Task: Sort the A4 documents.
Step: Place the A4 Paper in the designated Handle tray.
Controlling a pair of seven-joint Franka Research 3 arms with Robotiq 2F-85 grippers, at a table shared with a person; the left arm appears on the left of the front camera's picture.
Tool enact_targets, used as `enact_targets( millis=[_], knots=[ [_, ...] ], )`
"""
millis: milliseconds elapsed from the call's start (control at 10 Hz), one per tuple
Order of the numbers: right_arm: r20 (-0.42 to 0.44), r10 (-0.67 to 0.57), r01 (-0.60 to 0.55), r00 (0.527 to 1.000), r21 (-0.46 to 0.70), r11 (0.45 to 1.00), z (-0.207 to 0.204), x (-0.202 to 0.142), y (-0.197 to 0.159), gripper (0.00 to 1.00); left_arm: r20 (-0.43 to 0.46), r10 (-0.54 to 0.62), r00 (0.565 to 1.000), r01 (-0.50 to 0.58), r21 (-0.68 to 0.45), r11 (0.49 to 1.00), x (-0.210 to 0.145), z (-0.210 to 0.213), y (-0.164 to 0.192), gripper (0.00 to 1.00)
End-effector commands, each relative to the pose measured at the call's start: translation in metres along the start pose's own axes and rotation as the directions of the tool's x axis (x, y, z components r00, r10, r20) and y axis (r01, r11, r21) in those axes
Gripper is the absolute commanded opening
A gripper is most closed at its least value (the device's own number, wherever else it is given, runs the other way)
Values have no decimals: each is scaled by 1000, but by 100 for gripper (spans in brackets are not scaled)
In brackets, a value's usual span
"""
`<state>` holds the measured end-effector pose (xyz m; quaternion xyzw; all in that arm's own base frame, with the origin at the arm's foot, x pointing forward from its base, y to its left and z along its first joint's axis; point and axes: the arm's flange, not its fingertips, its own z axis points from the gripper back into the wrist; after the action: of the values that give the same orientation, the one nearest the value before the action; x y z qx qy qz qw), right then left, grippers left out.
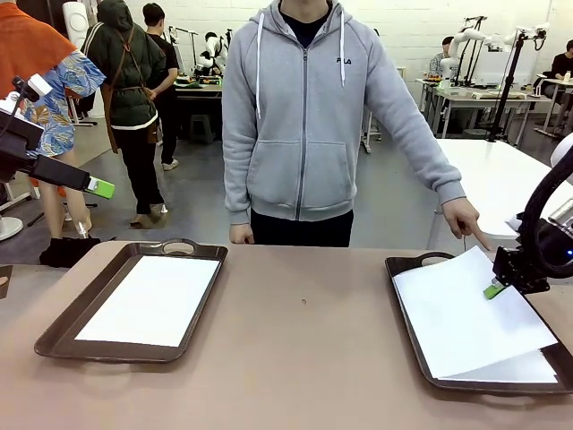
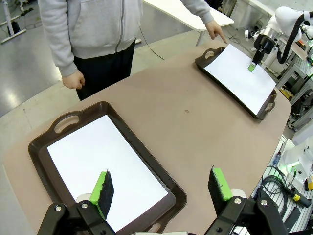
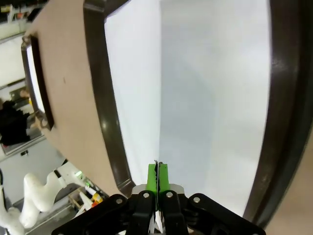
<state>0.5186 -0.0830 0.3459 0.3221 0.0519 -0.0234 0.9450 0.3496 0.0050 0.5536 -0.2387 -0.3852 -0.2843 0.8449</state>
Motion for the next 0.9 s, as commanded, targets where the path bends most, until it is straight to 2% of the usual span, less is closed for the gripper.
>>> enact_targets(
  millis=[0,800],
  knots=[
    [33,-34,36,999,-42,998,-6,-12,1,1,2,-2,1000,2,1,1000,0,-1,0,100],
    [35,-26,30,999,-114,993,-4,-8,-1,1,2,-2,1000,2,1,1000,0,-1,0,100]
  ],
)
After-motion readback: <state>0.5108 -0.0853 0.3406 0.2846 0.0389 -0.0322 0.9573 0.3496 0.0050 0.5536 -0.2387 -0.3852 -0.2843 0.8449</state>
